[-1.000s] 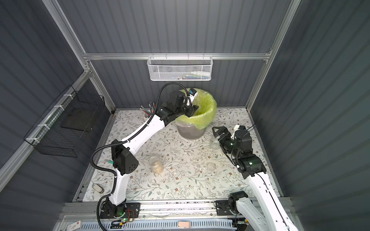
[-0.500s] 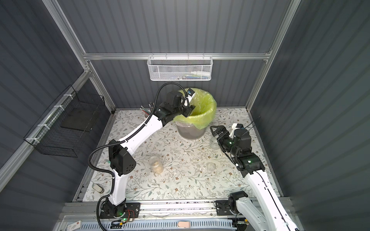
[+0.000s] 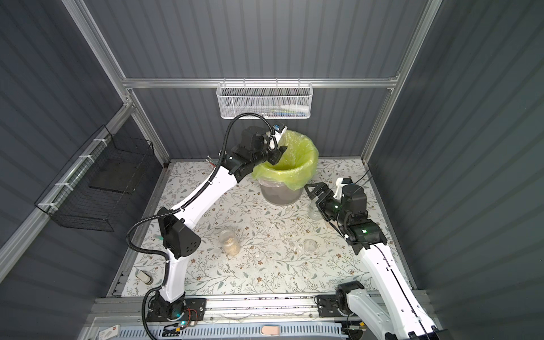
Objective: Empty expired oatmeal from jars
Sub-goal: Pour the expired oatmeal into the trash bin.
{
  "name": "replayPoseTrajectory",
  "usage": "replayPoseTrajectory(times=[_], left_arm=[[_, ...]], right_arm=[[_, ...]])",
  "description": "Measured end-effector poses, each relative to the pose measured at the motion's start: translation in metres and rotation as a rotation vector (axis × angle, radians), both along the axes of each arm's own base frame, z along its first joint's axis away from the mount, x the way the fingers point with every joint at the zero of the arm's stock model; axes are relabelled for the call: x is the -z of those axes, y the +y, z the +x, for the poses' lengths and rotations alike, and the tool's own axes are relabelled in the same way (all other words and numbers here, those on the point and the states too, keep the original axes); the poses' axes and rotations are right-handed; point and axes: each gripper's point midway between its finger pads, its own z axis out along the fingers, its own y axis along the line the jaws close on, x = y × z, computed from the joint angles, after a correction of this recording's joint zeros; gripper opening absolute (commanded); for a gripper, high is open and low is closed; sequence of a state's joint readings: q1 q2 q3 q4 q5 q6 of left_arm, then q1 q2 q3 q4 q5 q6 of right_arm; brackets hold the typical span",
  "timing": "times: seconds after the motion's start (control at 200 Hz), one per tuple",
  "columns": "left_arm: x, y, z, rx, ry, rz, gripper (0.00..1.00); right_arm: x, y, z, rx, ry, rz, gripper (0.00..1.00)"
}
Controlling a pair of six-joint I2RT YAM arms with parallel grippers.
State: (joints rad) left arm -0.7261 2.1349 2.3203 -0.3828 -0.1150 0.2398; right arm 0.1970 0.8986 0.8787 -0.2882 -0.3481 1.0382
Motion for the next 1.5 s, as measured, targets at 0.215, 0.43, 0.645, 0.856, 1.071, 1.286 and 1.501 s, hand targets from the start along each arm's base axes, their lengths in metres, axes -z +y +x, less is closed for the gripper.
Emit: replayPoseTrajectory(times=[0.215,0.43,0.645,0.856,1.071,1.286,1.501], left_arm=[[0.031,-0.001,-0.001,0.004,0.038,0.006,0.35],[0.026,0.002,0.007,-0.034,0.043,-0.088,0.35],[-0.004,0.011,0.010,-0.046,0.073,-0.302,0.32],[-0.005,0.047,0.020,-0.058,0.200,-0.502,0.36],[-0.026,0.061,0.008,-0.069,0.281,-0.699,0.36],[-0.037,0.059,-0.002,-0.058,0.392,-0.919,0.35],[-0.018,0.058,-0.004,-0.087,0.495,-1.021,0.36]], right_arm=[[-0.017,0.011,0.001,-0.091,-0.068,-0.032,0.99],[-0.019,0.024,0.011,-0.158,-0.096,-0.012,0.99],[-0.026,0.025,0.015,-0.157,-0.134,-0.003,0.99],[-0.043,0.025,0.013,-0.145,-0.188,0.043,0.99],[-0.056,0.030,0.024,-0.132,-0.211,0.163,0.99],[-0.068,0.038,0.038,-0.122,-0.218,0.294,0.99],[-0.071,0.059,0.051,-0.152,-0.201,0.341,0.99]])
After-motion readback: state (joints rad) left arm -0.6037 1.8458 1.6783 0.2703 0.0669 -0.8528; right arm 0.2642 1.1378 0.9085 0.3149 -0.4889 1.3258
